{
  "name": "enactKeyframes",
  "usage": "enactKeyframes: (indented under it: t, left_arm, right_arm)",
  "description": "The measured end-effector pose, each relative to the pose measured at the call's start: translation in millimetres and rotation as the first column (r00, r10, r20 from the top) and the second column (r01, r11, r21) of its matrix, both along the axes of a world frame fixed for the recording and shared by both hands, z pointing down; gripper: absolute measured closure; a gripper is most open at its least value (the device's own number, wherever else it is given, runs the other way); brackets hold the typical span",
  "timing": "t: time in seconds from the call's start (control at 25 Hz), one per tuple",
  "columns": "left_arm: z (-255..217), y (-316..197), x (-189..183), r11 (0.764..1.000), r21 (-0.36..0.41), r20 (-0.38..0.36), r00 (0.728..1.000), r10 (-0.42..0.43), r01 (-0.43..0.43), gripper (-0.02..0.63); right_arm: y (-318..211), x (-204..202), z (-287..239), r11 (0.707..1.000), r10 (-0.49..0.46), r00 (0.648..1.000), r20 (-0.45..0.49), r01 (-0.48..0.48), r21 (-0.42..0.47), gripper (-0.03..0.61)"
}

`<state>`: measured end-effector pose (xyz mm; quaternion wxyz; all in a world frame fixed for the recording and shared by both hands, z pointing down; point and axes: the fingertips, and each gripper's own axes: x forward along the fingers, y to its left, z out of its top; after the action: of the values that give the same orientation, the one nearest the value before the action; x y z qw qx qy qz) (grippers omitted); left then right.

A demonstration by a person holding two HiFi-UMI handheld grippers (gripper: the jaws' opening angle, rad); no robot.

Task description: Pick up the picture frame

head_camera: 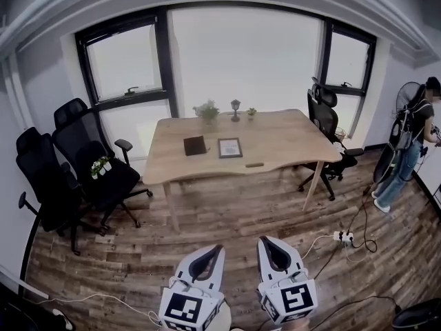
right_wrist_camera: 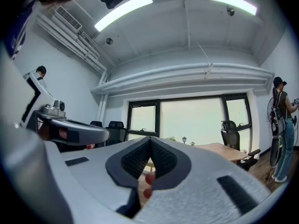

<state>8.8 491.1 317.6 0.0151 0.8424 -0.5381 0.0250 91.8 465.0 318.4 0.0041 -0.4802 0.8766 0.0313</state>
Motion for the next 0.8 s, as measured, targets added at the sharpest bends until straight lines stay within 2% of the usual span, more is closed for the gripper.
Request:
enactKeyframes:
  t: [0.48, 0.8]
  left_arm:
    - [9, -73, -23, 1.000, -0.007, -0.008, 1.000, 0.021, -0.021, 0.611]
    - [6, -115, -38, 0.999, 0.006, -0.018, 0.999, 0.033, -0.033, 0.610]
  right_arm:
    - [-64, -21, 4, 1.000, -0.010, 0.999, 0.047, 0.011, -0.014, 0.578]
    - [-103, -37, 4, 1.000, 0.002, 1.000, 0.005, -0.002, -0.004, 0.578]
